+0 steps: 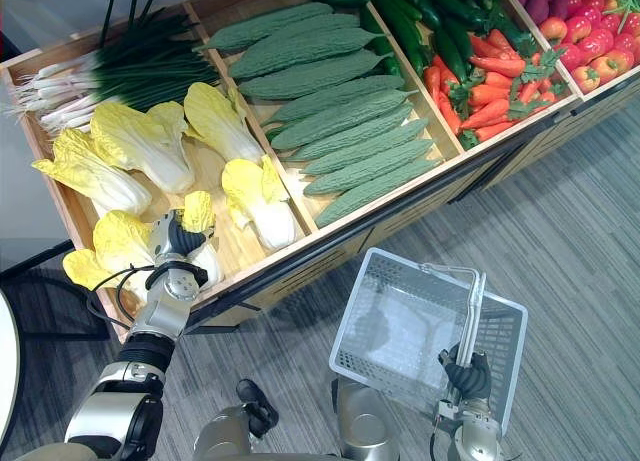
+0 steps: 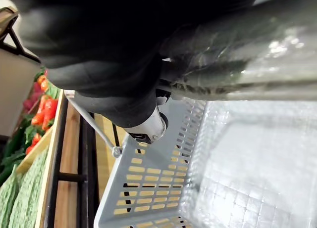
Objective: Pick vegetable in the basket
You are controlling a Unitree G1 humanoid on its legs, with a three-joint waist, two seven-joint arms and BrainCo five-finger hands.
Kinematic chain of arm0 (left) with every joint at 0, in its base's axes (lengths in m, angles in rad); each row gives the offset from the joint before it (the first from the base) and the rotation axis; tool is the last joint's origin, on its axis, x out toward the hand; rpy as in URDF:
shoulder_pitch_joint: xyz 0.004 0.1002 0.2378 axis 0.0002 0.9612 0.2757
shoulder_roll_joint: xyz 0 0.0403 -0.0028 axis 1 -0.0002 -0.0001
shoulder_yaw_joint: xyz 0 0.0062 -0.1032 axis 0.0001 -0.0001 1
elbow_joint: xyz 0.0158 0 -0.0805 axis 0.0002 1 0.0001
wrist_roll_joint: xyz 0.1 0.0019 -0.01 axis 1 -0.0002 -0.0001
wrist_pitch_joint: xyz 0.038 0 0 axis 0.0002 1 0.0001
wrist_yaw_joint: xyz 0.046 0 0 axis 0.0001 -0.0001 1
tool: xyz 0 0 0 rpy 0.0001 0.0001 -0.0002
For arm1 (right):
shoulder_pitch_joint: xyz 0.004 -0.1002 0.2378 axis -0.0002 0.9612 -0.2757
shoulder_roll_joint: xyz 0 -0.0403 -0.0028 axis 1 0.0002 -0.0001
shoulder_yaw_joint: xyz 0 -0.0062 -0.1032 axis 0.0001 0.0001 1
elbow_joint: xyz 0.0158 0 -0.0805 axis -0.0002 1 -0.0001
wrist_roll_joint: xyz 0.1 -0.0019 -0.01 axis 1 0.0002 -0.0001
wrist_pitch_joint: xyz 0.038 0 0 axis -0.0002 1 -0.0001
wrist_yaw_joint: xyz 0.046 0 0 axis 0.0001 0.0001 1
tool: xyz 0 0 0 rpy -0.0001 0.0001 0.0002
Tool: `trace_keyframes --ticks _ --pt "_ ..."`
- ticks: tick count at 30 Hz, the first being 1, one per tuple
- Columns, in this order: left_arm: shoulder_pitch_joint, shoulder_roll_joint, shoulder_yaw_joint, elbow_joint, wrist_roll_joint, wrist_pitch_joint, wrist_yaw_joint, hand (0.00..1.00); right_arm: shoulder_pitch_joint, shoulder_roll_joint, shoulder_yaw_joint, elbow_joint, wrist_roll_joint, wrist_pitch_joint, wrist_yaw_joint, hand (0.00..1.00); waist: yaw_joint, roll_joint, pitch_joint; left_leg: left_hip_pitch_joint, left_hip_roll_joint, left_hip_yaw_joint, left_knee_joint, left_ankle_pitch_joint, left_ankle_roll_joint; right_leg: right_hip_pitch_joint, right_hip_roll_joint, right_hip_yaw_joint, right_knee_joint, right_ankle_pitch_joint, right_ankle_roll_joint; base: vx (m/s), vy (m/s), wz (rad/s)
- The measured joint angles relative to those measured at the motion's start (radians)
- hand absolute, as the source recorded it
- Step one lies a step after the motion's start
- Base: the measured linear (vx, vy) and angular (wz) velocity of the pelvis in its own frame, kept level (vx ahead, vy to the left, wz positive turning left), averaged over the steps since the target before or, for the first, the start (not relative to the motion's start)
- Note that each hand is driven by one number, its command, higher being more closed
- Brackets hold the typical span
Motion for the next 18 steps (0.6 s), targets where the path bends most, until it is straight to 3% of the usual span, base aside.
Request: trace_keyframes --ticks 11,18 --pt "0.267 -0.136 -0.089 -0.397 -0.109 -0.056 0.0 1.0 -0.046 0.004 -0.07 0.057 -0.001 0.017 -0.016 1.0 0.002 0.017 0.001 0.089 -0.04 -0.032 -0.05 0.001 0.0 0.112 -0.018 -0.028 -0.045 -0.011 0.017 0.02 0.016 0.09" --pt "0.345 -0.188 -0.158 -0.611 -0.16 -0.145 0.001 1.0 -0.043 0.003 -0.136 0.018 -0.002 0.031 -0.019 1.0 0.004 0.071 -0.057 0.136 -0.039 -0.028 -0.056 0.0 0.0 0.139 -0.009 -0.005 -0.036 -0.015 0.022 -0.02 -0.009 -0.09"
